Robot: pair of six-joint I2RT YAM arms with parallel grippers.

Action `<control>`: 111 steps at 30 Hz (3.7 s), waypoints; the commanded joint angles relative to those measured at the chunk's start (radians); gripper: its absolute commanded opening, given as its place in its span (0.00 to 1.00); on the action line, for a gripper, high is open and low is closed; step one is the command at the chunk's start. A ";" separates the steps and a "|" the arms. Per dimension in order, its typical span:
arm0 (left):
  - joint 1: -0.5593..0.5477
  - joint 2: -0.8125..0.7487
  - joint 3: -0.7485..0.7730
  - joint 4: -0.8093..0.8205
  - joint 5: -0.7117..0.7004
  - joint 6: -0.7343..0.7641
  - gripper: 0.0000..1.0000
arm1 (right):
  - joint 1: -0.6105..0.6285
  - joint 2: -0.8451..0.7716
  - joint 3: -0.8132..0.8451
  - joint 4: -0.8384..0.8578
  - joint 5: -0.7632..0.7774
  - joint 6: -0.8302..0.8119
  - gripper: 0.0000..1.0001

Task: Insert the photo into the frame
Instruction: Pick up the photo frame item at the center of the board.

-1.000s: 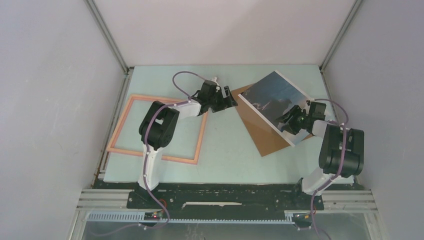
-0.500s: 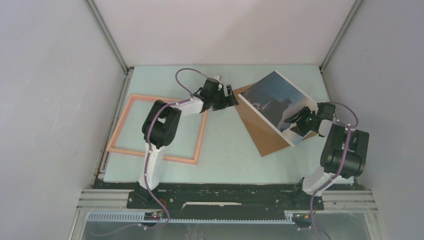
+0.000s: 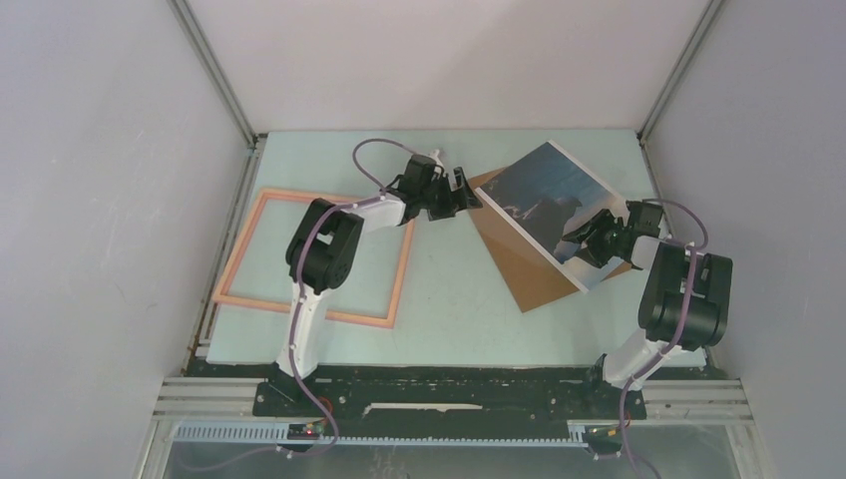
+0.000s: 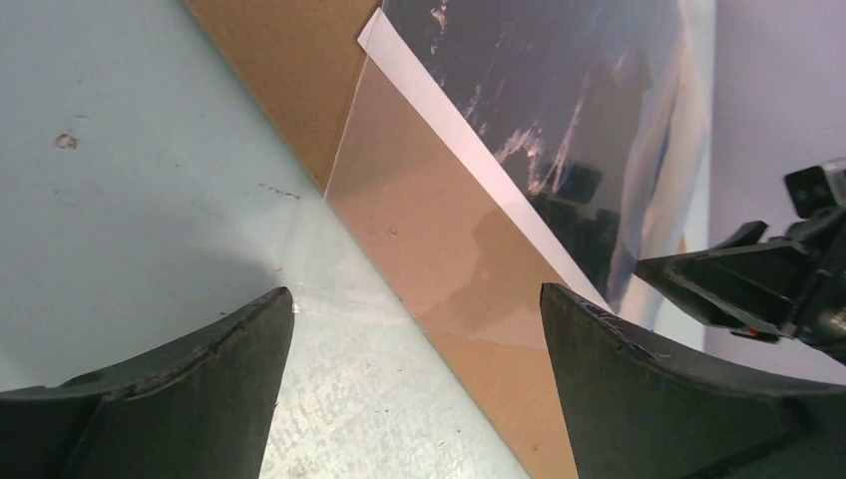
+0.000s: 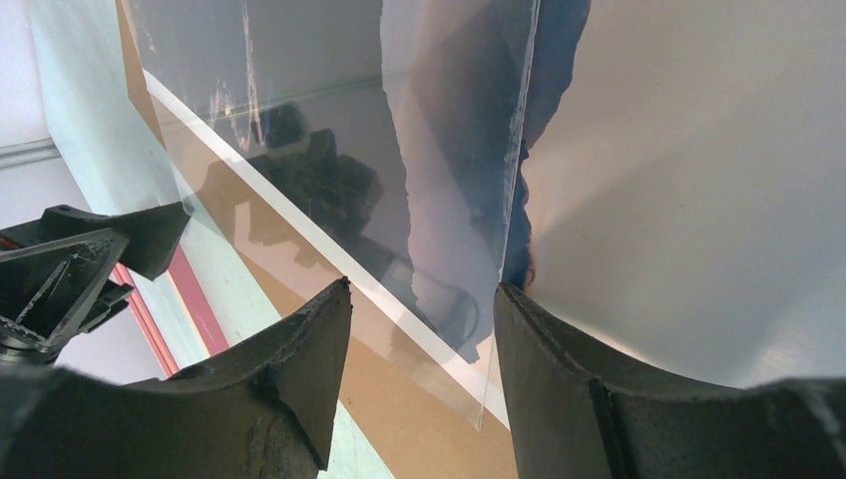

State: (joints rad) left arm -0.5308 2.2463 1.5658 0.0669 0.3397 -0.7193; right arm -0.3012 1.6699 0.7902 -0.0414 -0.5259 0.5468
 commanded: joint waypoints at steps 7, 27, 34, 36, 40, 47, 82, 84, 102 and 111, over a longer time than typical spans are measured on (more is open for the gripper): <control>0.031 0.011 -0.120 0.482 0.223 -0.278 0.93 | 0.020 0.031 0.004 0.001 0.001 -0.007 0.63; 0.027 0.046 -0.260 0.811 0.031 -0.460 0.67 | 0.031 0.017 0.004 0.011 -0.015 -0.001 0.62; 0.022 0.037 -0.263 0.793 -0.037 -0.451 0.47 | 0.039 0.011 0.004 0.008 -0.016 -0.001 0.62; 0.022 0.035 -0.262 0.799 -0.052 -0.453 0.41 | 0.042 0.008 0.003 0.012 -0.020 0.001 0.62; 0.023 0.032 -0.253 0.830 -0.048 -0.463 0.23 | 0.043 -0.010 0.003 0.008 -0.019 -0.006 0.62; 0.051 -0.051 -0.297 0.766 0.017 -0.440 0.01 | 0.067 -0.131 0.003 -0.062 0.072 -0.068 0.62; 0.676 -0.557 -0.394 -0.900 -0.228 0.441 0.00 | 0.500 0.388 0.878 -0.351 0.004 -0.279 0.73; 0.678 -0.523 -0.350 -0.921 -0.286 0.468 0.00 | 0.486 0.463 0.958 -0.377 -0.064 -0.269 0.73; 0.661 -0.520 -0.264 -0.832 -0.467 0.541 0.00 | 0.493 0.948 1.380 -0.336 -0.491 0.018 0.72; 0.661 -0.553 -0.252 -0.831 -0.434 0.541 0.00 | 0.532 0.908 1.155 -0.108 -0.633 0.111 0.65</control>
State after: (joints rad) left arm 0.1314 1.7504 1.2793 -0.8013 -0.0753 -0.1997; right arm 0.2005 2.6209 2.0472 -0.2195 -1.1091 0.6266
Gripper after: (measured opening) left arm 0.002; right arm 0.647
